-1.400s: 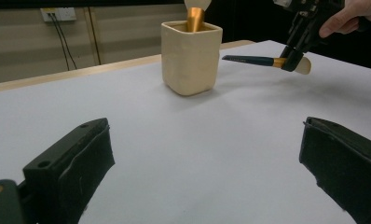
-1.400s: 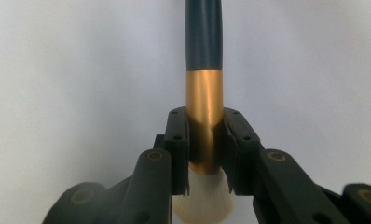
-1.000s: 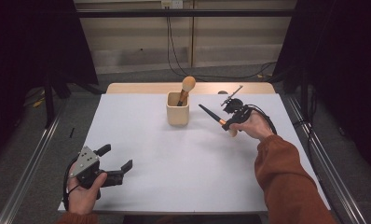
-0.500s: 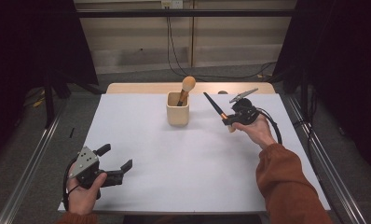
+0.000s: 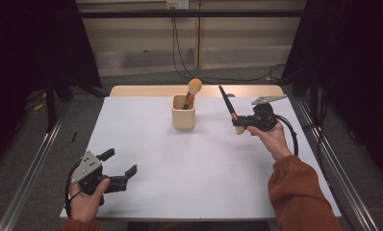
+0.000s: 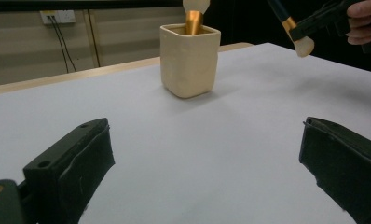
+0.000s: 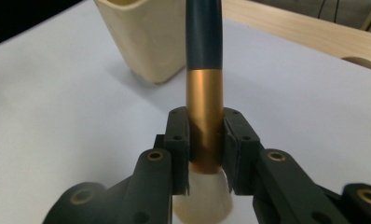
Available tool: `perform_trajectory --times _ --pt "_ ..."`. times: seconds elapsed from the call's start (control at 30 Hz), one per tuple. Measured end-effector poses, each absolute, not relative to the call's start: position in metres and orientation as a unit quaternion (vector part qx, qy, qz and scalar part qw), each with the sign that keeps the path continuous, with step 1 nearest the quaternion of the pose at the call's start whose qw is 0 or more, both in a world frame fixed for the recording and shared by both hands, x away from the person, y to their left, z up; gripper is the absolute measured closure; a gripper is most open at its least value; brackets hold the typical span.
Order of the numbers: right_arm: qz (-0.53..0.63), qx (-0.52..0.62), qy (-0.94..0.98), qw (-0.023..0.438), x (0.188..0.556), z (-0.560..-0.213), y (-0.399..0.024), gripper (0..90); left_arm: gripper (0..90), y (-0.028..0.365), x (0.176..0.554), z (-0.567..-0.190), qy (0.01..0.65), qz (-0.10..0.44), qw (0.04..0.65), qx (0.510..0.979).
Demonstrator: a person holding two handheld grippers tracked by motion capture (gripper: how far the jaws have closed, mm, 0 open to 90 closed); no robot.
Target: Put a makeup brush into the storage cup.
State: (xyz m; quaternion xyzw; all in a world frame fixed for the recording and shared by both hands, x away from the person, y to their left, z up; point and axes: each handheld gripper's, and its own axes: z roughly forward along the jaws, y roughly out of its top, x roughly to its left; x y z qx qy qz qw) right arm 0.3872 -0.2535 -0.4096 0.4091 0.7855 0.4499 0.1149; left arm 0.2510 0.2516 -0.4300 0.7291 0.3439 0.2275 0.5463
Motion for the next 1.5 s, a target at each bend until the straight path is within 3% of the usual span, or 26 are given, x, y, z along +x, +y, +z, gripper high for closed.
perform_trajectory --times 0.5,1.5 --pt "0.496 0.353 0.786 0.101 0.358 -0.403 -0.255 74.2 2.4 0.251 0.25 -0.43 0.342 0.225 0.547 0.731" --pt "0.47 0.234 0.85 0.038 0.322 -0.406 -0.21 74.3 2.3 0.24 0.245 -0.427 0.323 0.207 0.557 0.737"
